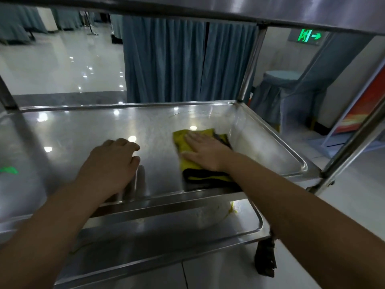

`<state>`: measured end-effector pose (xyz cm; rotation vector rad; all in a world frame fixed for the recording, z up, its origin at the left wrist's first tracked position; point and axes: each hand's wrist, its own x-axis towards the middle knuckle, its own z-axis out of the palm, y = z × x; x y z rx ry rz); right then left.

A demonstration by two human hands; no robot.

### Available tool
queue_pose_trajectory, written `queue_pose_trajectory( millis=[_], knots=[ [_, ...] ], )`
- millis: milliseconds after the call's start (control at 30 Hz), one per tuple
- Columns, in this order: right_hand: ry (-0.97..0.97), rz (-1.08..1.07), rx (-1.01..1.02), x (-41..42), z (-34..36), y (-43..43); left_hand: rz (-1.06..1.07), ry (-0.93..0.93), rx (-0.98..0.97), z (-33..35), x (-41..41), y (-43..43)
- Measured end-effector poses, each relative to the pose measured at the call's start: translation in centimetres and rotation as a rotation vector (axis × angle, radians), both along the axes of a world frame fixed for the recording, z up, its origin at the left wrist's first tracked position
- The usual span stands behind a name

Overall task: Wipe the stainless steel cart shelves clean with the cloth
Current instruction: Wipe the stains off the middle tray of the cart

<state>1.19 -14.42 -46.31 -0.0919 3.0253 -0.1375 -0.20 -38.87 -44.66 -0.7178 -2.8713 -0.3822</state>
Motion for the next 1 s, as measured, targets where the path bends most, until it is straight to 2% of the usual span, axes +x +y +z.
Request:
queue_pose_trajectory(
  millis=[167, 333, 400, 500, 767, 867, 1000],
  knots=[
    [-0.012, -0.345, 0.080, 1.4, -0.2, 11.9, -0.052, 0.113, -0.104, 0.0, -1.9, 1.0],
    [-0.048, -0.482, 0.097, 1.4, -0.2, 14.0, -0.027, 0.147, 0.070, -1.5, -3.1, 0.6],
    [-0.036, -0.459, 0.090, 0.6, -0.1, 12.5, 0.019, 0.119, 0.168, -1.7, -3.5, 0.7],
    [-0.018, -0.312, 0.093, -1.5, -0.2, 8.6, 0.070, 0.123, 0.234, -1.8, -3.9, 1.0],
    [-0.021, 0.208, 0.018, -7.3, -0.8, -6.3, 0.189, 0.111, 0.187, -1.9, -4.2, 0.8],
    [-0.016, 0.229, 0.002, -8.1, -1.0, -6.0, 0.177, 0.086, 0.153, -2.1, -4.4, 0.6],
    [-0.006, 0.073, 0.008, -8.3, -0.4, 0.0, 0.117, 0.080, 0.113, -2.4, -4.7, 0.4]
  ],
)
